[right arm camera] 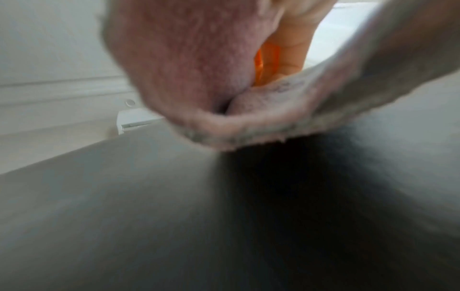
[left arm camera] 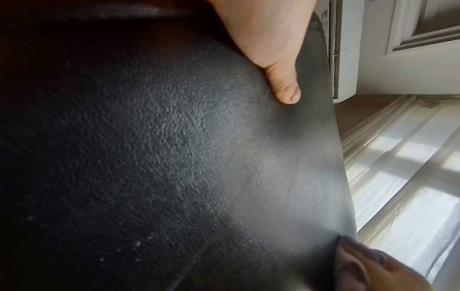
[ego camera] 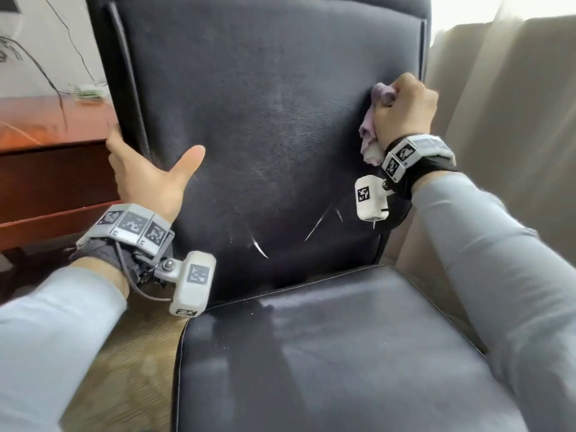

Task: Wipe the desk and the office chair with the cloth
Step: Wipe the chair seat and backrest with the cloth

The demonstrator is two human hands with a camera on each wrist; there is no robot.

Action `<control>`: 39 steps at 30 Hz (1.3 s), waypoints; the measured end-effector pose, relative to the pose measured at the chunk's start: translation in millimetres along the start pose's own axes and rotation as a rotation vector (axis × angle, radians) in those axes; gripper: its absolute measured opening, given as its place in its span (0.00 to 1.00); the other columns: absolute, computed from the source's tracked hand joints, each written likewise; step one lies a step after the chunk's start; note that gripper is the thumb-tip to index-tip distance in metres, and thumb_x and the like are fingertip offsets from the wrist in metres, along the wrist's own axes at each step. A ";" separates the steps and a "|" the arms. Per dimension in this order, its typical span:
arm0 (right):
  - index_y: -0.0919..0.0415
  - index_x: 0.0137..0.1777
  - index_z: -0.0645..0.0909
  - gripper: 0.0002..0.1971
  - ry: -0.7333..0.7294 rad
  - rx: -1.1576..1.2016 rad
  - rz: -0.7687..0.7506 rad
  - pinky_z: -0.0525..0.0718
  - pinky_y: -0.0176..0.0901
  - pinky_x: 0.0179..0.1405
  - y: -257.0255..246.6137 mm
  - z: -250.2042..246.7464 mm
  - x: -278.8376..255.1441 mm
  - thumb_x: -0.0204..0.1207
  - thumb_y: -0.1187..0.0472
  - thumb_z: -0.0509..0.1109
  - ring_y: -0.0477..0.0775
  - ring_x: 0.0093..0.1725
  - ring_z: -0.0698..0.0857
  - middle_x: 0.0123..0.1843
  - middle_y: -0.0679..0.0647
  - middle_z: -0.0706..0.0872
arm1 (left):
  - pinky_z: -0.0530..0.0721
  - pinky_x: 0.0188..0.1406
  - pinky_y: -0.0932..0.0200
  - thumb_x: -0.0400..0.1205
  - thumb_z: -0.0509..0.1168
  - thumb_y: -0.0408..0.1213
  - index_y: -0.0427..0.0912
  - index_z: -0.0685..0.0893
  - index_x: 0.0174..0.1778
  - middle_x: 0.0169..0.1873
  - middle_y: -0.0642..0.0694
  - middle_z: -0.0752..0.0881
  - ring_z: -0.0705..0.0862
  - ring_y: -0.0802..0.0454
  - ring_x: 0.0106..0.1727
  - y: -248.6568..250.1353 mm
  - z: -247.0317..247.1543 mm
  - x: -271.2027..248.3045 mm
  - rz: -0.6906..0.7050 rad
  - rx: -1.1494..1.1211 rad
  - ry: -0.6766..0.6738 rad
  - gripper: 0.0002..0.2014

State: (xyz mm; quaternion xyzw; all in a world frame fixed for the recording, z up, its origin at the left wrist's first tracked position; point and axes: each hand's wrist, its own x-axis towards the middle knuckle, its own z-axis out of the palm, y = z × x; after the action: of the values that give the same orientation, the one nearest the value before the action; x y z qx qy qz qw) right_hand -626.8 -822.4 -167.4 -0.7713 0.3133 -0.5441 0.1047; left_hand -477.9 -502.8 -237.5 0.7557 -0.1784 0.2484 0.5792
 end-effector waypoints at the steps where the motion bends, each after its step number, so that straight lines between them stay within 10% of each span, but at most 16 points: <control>1: 0.66 0.46 0.81 0.12 0.021 -0.021 -0.012 0.74 0.50 0.46 3.3 2.4 -2.6 0.76 0.59 0.60 0.69 0.48 0.83 0.47 0.66 0.88 | 0.64 0.76 0.54 0.71 0.77 0.61 0.40 0.55 0.86 0.81 0.41 0.66 0.68 0.43 0.80 0.0 0.6 0.0 0.000 0.003 -0.001 0.55; 8: 0.65 0.35 0.76 0.07 -0.192 -0.187 -0.085 0.70 0.48 0.34 61.7 -1.7 -121.4 0.73 0.64 0.65 0.71 0.35 0.82 0.34 0.64 0.83 | 0.63 0.77 0.55 0.69 0.77 0.64 0.40 0.56 0.85 0.80 0.41 0.67 0.68 0.44 0.79 -4.5 3.4 0.8 0.005 -0.024 0.008 0.57; 19: 0.64 0.46 0.83 0.12 -0.037 -0.227 -0.103 0.69 0.45 0.38 -7.6 -19.4 -3.7 0.75 0.60 0.60 0.68 0.43 0.82 0.44 0.64 0.85 | 0.63 0.78 0.56 0.67 0.77 0.66 0.41 0.57 0.85 0.80 0.42 0.66 0.67 0.46 0.81 -8.9 5.6 1.5 0.025 -0.042 0.032 0.58; 28: 0.54 0.30 0.65 0.16 -0.420 -0.441 -0.223 0.68 0.45 0.38 14.6 -21.4 -81.7 0.71 0.68 0.69 0.65 0.40 0.82 0.33 0.48 0.70 | 0.61 0.77 0.62 0.67 0.77 0.65 0.41 0.57 0.85 0.81 0.43 0.66 0.66 0.48 0.81 -10.2 5.6 0.1 0.040 -0.065 0.029 0.57; 33: 0.54 0.35 0.73 0.06 -0.716 -0.479 0.013 0.72 0.44 0.39 81.3 -1.5 -163.4 0.69 0.64 0.68 0.68 0.48 0.85 0.42 0.58 0.82 | 0.56 0.75 0.69 0.71 0.78 0.60 0.38 0.55 0.85 0.82 0.41 0.64 0.65 0.48 0.82 -5.1 2.4 -0.6 0.057 -0.064 0.033 0.56; 39: 0.59 0.49 0.83 0.07 -0.202 -0.104 0.469 0.69 0.41 0.44 108.7 -12.5 -160.7 0.75 0.62 0.65 0.67 0.53 0.84 0.50 0.62 0.88 | 0.63 0.77 0.57 0.68 0.77 0.63 0.38 0.57 0.85 0.80 0.43 0.67 0.68 0.47 0.80 -5.7 10.7 -1.3 0.025 -0.066 0.041 0.57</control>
State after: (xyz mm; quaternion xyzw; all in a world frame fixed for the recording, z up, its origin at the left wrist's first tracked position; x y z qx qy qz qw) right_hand -712.3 -809.2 -341.5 -0.7323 0.4989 -0.4084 0.2192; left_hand -474.0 -511.7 -244.9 0.7285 -0.1841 0.2650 0.6042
